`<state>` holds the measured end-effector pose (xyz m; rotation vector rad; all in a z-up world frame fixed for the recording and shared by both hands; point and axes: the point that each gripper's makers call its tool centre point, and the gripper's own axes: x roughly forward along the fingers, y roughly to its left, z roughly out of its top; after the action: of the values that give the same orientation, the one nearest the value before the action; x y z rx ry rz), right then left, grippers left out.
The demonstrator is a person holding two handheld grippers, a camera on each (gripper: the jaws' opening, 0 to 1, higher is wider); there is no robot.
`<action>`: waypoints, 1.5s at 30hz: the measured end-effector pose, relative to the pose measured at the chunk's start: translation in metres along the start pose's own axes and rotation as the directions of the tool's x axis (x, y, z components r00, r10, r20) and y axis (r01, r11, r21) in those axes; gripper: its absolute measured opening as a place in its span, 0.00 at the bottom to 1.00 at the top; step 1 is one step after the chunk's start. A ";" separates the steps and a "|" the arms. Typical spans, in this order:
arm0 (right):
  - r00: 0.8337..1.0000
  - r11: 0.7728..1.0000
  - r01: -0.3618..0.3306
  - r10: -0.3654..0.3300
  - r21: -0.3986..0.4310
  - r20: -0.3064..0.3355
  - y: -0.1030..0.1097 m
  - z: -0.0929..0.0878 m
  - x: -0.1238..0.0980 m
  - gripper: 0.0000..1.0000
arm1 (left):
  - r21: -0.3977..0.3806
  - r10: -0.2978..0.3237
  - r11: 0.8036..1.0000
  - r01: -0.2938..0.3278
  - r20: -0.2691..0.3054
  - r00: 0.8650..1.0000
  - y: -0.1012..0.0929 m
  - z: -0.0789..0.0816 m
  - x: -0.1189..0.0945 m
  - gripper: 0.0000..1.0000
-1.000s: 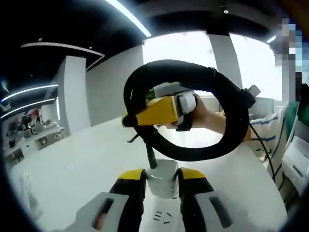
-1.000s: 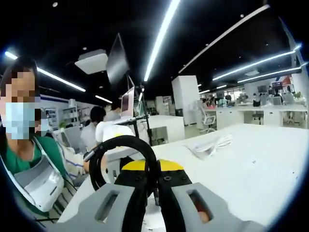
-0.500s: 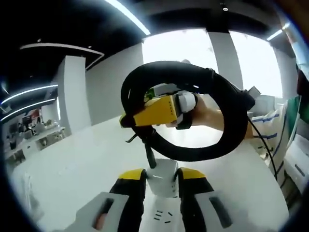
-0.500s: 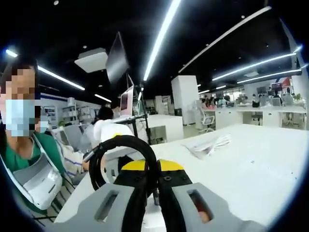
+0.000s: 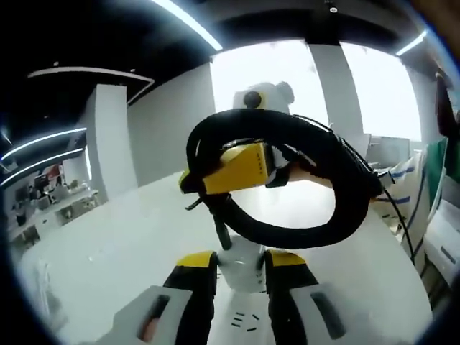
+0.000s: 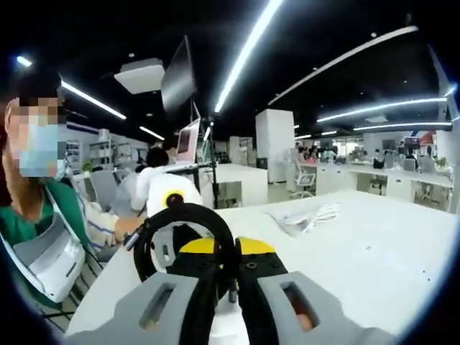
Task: Straighten the power strip on the desk, plug the charger into it
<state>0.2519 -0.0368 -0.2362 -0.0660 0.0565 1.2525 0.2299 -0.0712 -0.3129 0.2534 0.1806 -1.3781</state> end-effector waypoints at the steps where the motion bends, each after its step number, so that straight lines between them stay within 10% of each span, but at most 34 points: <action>1: 1.000 1.000 0.000 0.000 -0.003 -0.002 0.000 -0.001 0.001 0.07 | -0.002 0.000 1.000 0.000 0.005 1.000 0.000 0.000 0.000 0.26; 45: 0.979 0.967 -0.070 0.019 -0.246 -0.205 0.017 -0.014 0.003 0.09 | 0.005 0.006 1.000 -0.006 0.034 0.999 -0.010 -0.006 0.002 0.26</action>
<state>0.2367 -0.0300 -0.2507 -0.4148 0.0741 1.2894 0.2211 -0.0733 -0.3201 0.2340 0.1477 -1.3766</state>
